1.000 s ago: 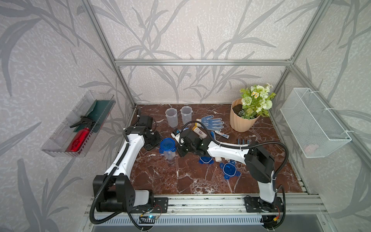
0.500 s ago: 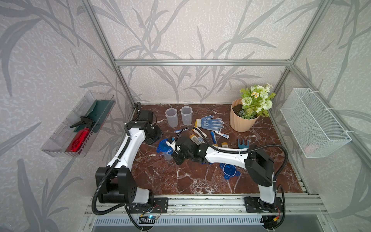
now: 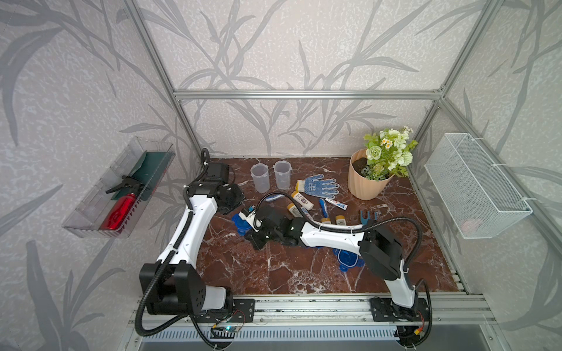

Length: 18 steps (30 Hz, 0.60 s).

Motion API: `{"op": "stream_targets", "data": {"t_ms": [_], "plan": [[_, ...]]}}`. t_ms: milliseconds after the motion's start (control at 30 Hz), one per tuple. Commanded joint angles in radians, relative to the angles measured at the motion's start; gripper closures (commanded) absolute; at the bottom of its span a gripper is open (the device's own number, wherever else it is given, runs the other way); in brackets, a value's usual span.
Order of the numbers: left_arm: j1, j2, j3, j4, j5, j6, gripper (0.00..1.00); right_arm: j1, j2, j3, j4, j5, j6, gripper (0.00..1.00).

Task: Take out toiletry kits
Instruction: Adjust the container at the center of the board.

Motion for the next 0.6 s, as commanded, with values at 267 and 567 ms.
{"op": "stream_targets", "data": {"t_ms": [267,567], "plan": [[0.000,-0.081,-0.014,-0.047,0.052,0.045,1.00,-0.023,-0.138,-0.280,0.321,-0.005,0.049,0.94],[-0.009,-0.143,-0.130,0.008,0.178,0.074,1.00,-0.219,-0.190,-0.554,0.668,-0.200,0.340,0.71]]}}
